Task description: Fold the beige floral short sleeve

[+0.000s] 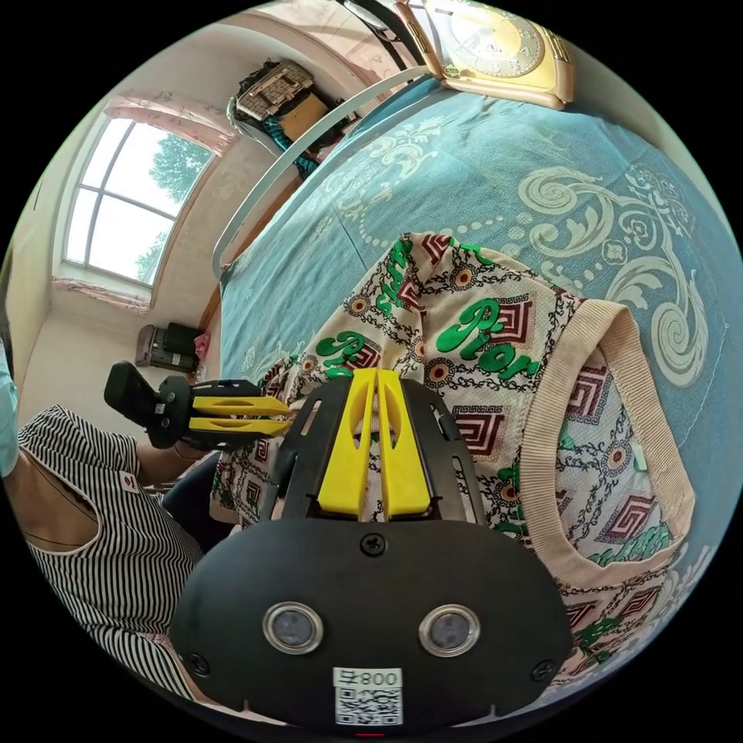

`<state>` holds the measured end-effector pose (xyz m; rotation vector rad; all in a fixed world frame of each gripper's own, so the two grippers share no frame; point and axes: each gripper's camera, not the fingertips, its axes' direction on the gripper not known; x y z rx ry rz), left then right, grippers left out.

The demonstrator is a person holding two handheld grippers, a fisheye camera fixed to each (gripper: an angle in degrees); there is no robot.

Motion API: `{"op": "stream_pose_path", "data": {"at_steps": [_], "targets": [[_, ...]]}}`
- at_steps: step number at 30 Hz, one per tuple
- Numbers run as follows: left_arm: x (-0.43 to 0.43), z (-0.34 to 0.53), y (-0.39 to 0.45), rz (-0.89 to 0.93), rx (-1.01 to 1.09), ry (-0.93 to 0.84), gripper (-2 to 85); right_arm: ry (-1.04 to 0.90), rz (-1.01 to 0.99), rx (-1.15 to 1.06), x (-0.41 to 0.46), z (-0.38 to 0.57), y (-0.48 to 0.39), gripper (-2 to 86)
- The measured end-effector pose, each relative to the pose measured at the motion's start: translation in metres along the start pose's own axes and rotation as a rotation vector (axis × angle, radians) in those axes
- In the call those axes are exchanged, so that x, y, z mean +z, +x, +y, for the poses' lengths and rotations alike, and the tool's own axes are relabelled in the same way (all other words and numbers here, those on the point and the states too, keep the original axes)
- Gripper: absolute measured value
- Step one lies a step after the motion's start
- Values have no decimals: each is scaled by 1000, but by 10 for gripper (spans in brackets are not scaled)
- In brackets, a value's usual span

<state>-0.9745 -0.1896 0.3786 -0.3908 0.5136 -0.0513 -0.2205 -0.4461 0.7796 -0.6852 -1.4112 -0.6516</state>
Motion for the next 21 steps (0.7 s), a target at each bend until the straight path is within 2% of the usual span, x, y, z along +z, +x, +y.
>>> {"op": "stream_pose_path", "data": {"at_steps": [11,17,21], "targets": [[-27,4,-15,51,-52,159,20,162,-22,16,-25,1,-15,1],[0,0,-27,-35,-122,-5,8,108,6,54,-4,-29,-13,1],[-4,2,-32,-65,-145,15,4,99,-7,42,-2,-40,-22,1]]}}
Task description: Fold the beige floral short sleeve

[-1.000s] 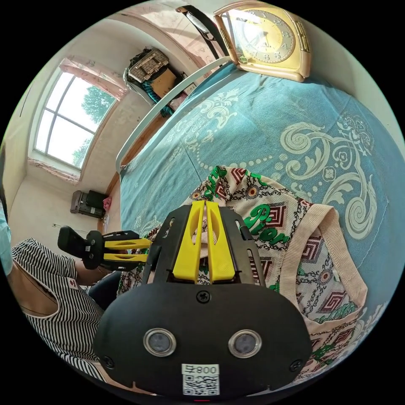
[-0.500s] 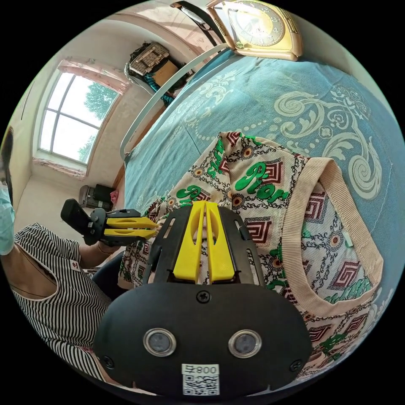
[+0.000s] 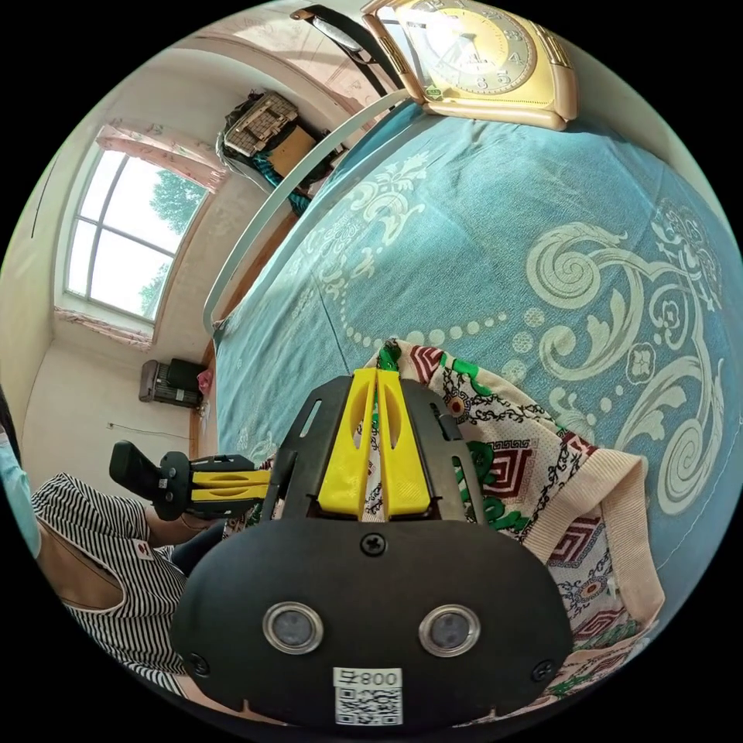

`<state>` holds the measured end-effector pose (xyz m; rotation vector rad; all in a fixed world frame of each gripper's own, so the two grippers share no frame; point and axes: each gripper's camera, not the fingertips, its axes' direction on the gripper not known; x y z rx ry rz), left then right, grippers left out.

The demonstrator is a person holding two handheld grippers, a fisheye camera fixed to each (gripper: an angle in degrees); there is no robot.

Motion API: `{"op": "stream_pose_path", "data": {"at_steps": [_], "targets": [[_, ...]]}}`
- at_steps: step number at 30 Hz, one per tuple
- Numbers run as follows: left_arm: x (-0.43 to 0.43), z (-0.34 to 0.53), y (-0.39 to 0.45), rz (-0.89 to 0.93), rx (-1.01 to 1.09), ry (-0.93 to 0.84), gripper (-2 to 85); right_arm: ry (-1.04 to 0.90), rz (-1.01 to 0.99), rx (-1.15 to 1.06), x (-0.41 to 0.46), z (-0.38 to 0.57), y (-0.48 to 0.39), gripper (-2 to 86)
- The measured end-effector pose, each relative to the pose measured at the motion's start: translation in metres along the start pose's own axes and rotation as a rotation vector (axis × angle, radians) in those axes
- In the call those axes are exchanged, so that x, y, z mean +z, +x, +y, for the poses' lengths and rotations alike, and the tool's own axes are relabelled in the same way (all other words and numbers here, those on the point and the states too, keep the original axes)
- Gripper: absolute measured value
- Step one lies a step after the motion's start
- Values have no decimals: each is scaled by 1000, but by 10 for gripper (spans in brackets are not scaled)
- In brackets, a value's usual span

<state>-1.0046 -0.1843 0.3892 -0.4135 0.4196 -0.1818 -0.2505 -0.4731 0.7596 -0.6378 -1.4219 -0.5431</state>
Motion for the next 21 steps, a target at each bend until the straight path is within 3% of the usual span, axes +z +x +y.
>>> {"op": "stream_pose_path", "data": {"at_steps": [21], "targets": [[3,21,-3,-1,13,-3,2,76,-24,-55,-32,83,-79,1]]}}
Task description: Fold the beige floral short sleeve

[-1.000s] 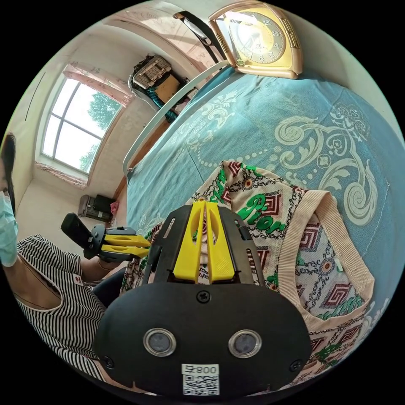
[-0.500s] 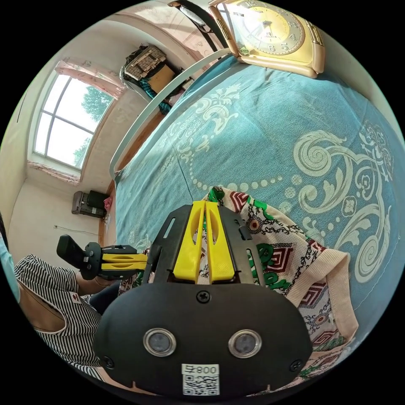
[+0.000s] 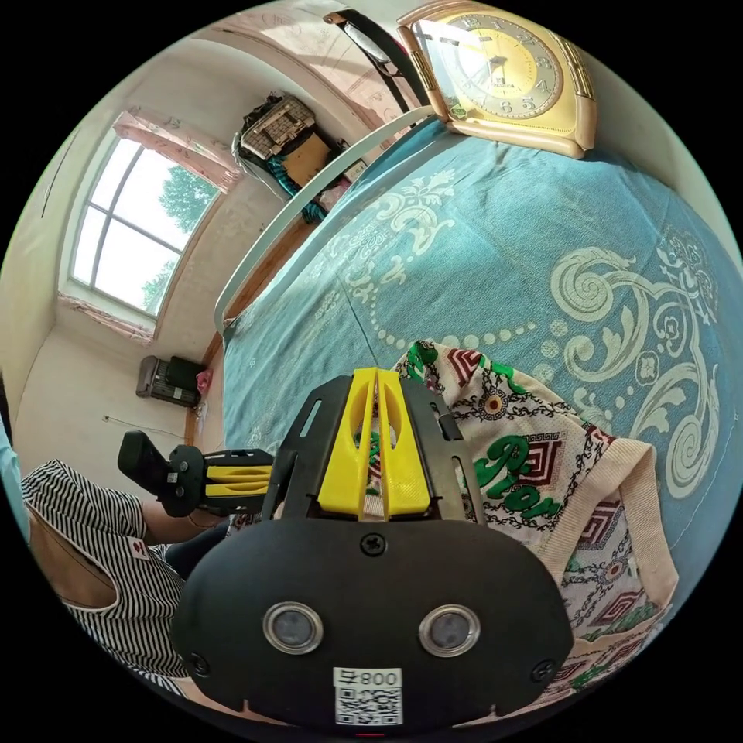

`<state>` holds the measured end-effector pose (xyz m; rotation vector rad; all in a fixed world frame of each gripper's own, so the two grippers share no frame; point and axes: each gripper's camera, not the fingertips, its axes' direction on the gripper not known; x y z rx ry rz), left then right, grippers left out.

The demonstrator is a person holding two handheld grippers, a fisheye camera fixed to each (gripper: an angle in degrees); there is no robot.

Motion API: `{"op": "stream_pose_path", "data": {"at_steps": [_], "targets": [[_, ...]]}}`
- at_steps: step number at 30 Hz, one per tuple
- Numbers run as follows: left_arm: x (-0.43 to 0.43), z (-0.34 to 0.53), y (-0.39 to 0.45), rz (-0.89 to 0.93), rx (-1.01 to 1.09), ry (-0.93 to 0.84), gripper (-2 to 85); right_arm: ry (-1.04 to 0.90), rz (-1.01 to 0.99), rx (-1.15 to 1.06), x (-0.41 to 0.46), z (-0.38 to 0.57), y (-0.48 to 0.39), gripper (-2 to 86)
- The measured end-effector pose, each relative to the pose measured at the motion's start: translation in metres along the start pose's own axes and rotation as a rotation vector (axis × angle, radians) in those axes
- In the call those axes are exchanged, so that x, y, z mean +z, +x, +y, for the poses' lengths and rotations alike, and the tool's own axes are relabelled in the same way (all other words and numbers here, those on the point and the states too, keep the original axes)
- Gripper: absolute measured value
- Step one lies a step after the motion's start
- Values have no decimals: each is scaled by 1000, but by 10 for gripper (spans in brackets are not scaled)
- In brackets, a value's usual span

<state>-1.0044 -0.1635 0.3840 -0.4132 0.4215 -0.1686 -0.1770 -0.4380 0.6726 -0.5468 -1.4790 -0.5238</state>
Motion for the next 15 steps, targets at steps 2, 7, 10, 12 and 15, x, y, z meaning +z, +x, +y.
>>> {"op": "stream_pose_path", "data": {"at_steps": [2,7,10,12,15], "targets": [[-2,4,-2,2,-11,10,2,-10,-1,-33,-3,20,-22,1],[-13,15,-2,-19,-19,55,2,-74,77,-52,7,81,-71,2],[1,16,-6,-7,-37,-29,2,-84,73,-15,12,93,-73,2],[-5,19,-8,-6,-53,2,2,-74,48,-13,1,97,-79,1],[-16,24,-7,-18,-52,48,2,8,76,-39,-27,116,-102,1]]}}
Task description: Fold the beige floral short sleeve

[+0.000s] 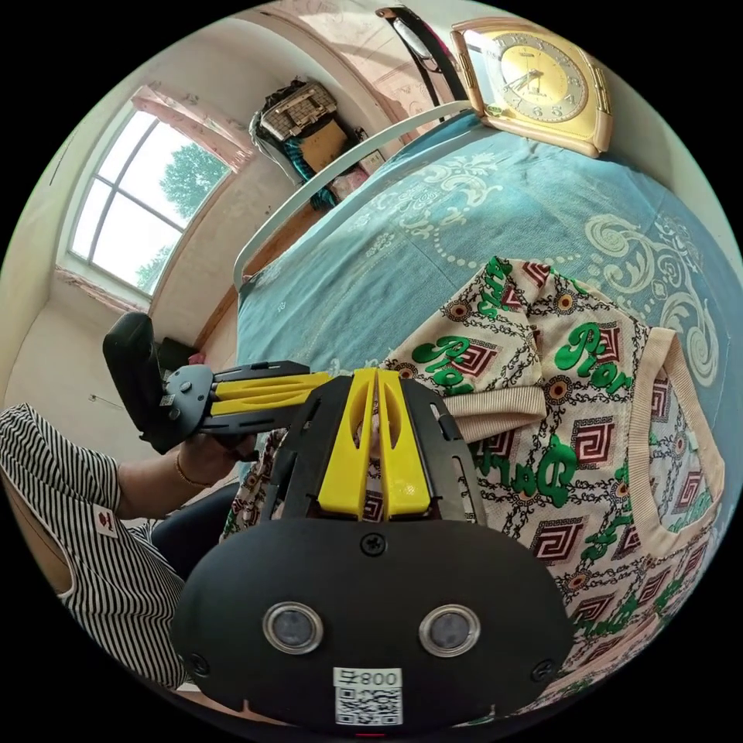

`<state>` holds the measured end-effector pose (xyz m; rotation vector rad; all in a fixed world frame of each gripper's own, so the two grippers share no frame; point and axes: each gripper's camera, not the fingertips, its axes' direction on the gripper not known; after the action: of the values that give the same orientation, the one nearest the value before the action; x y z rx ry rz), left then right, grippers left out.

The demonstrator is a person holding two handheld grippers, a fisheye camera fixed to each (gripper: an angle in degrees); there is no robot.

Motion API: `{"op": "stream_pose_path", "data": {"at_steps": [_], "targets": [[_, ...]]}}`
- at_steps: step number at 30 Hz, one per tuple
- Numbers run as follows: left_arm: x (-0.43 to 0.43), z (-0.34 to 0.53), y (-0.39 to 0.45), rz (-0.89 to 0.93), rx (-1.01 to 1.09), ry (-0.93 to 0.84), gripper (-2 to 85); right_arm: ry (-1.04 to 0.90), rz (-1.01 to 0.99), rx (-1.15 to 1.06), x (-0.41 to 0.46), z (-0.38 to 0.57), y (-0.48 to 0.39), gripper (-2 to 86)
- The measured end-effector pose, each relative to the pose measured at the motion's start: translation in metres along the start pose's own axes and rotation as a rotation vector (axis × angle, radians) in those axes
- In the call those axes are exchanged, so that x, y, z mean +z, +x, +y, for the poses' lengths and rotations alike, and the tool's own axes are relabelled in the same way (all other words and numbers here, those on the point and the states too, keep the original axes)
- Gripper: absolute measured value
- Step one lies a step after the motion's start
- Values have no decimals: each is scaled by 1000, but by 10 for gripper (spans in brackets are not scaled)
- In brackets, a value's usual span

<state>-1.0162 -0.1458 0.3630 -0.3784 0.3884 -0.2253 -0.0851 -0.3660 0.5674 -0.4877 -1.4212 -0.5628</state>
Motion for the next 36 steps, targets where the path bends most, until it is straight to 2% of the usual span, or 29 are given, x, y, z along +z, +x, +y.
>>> {"op": "stream_pose_path", "data": {"at_steps": [2,5,8,11,16,19,21,24,29,36], "targets": [[9,1,-1,12,2,-58,2,-7,-11,13,-4,14,-8,1],[20,5,-4,21,-7,-110,2,-135,-2,80,12,35,-8,2],[-1,12,-2,8,12,-28,2,5,-37,120,-27,62,-17,1],[-7,23,0,29,44,-53,2,83,9,180,-78,109,-18,1],[-8,47,-2,45,46,-98,2,227,230,535,-181,249,22,1],[-3,57,-6,83,8,-135,2,258,296,719,-213,310,46,1],[-1,61,-8,99,-15,-147,2,214,307,797,-216,332,61,1],[0,66,-14,155,-72,-179,2,287,159,823,-230,361,68,1],[-13,87,-27,211,-146,-189,2,301,170,800,-259,394,36,1],[-24,133,-52,298,-291,-238,5,296,11,842,-271,485,-29,3]]}}
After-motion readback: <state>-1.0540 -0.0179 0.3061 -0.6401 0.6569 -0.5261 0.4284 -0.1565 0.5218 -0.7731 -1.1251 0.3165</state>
